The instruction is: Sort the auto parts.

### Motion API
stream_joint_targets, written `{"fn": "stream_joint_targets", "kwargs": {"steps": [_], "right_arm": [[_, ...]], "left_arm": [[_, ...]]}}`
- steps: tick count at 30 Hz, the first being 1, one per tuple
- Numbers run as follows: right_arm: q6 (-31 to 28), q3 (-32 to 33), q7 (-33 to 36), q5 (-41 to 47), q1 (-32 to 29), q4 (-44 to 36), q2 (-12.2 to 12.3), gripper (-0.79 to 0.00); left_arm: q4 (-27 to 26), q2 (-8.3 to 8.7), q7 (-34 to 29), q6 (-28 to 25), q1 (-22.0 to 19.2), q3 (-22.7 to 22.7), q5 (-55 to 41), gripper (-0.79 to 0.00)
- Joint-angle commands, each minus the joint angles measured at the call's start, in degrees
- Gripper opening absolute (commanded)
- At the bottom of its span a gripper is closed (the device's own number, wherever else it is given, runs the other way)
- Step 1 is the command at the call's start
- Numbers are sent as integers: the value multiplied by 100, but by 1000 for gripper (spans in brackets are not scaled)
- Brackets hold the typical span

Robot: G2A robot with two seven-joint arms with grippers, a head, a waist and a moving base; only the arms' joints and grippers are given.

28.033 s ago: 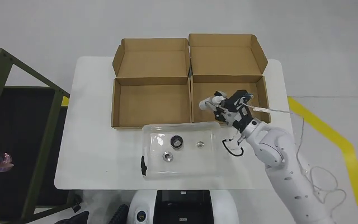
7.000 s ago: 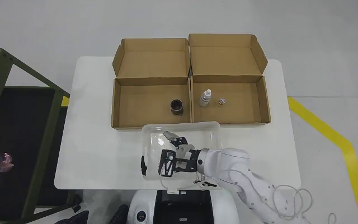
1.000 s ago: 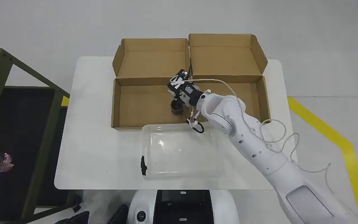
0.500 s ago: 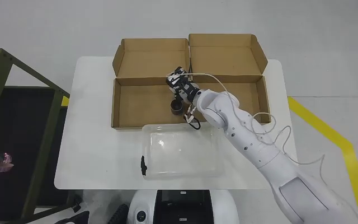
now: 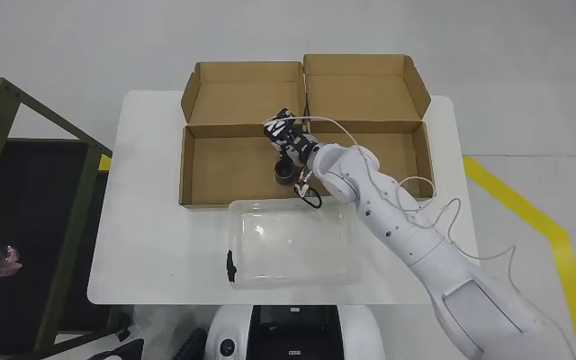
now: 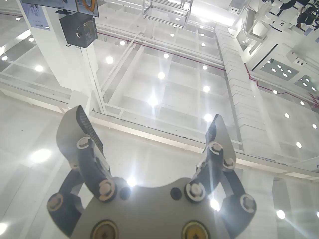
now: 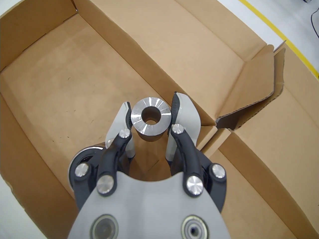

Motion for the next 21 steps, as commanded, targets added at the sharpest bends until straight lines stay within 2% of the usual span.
{"fn": "stream_joint_targets", "kwargs": {"steps": [1,14,21], "right_arm": [[-5,-5,12,-21,7,27,-22,-554],[-89,111,65,-142,-12,109,-107,-474],[-161,315,23,-242,-156,-268,-75,-453]], "left_arm": [[0,0,0,0,0,0,0,0],[0,0,0,0,0,0,0,0],[0,0,0,0,0,0,0,0]]}}
